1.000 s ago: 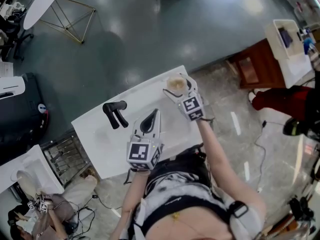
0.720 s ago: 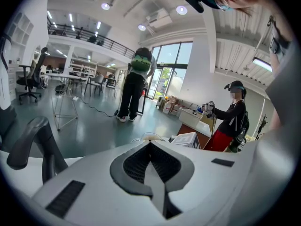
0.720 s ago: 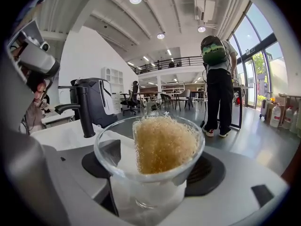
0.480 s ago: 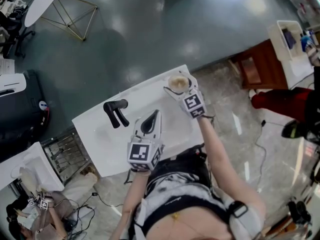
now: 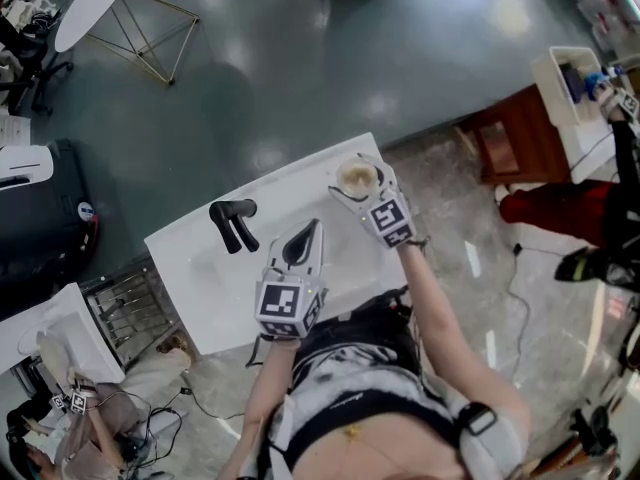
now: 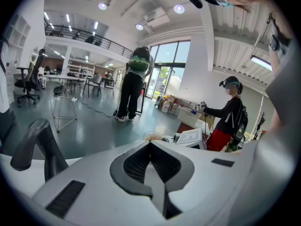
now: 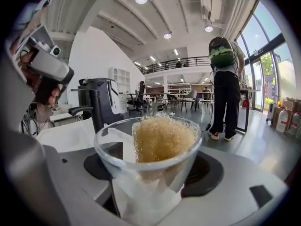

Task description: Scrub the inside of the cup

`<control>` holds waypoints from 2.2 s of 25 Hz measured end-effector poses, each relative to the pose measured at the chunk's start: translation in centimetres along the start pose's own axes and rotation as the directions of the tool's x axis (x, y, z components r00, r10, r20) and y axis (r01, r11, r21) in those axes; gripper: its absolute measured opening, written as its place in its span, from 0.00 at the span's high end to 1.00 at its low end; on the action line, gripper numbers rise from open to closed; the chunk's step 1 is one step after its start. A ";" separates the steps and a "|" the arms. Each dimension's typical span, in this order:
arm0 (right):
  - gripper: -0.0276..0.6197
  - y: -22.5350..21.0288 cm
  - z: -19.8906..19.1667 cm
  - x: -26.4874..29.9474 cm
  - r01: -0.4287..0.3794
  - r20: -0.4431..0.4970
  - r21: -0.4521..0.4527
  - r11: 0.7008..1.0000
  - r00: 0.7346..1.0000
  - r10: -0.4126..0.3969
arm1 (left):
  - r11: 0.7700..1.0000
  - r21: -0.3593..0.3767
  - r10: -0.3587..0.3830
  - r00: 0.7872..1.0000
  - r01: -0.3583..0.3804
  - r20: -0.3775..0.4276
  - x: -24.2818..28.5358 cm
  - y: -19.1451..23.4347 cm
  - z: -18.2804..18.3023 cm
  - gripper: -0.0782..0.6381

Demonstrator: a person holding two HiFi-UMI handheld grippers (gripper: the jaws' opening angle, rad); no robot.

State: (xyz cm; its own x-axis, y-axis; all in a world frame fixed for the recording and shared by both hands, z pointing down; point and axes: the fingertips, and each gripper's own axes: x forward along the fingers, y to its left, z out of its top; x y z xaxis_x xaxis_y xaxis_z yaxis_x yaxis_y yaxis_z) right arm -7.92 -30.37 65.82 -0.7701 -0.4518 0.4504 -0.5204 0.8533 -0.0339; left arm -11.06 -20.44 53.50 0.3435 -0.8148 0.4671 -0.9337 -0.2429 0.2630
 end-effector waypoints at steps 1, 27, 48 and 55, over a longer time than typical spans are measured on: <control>0.33 0.3 0.5 -0.5 -0.003 0.015 0.006 1.000 1.000 0.003 | 1.000 0.002 -0.001 1.000 0.001 -0.001 0.0 0.0 -0.1 0.87; 0.33 10.7 6.8 -9.3 -0.048 0.034 -0.172 0.984 0.998 0.055 | 0.941 0.319 -0.109 0.993 0.117 -0.042 -3.1 -3.5 2.4 0.67; 0.33 15.9 6.8 -11.4 -0.090 -0.021 -0.312 0.946 0.996 0.088 | 0.804 0.522 -0.140 0.945 0.283 -0.296 -3.1 -6.3 -1.0 0.50; 0.33 17.4 6.8 -11.3 -0.098 -0.025 -0.358 0.929 0.995 0.095 | 0.758 0.589 -0.066 0.931 0.281 -0.360 -3.1 -5.9 -2.1 0.58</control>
State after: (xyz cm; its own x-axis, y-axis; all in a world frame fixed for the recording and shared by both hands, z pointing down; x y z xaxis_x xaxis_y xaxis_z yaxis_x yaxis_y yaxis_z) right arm -10.71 -12.19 54.08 -0.8069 -0.3617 0.4670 -0.2759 0.9298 0.2435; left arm -6.41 -15.34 52.24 0.4174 -0.5529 0.7212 -0.6702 -0.7233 -0.1667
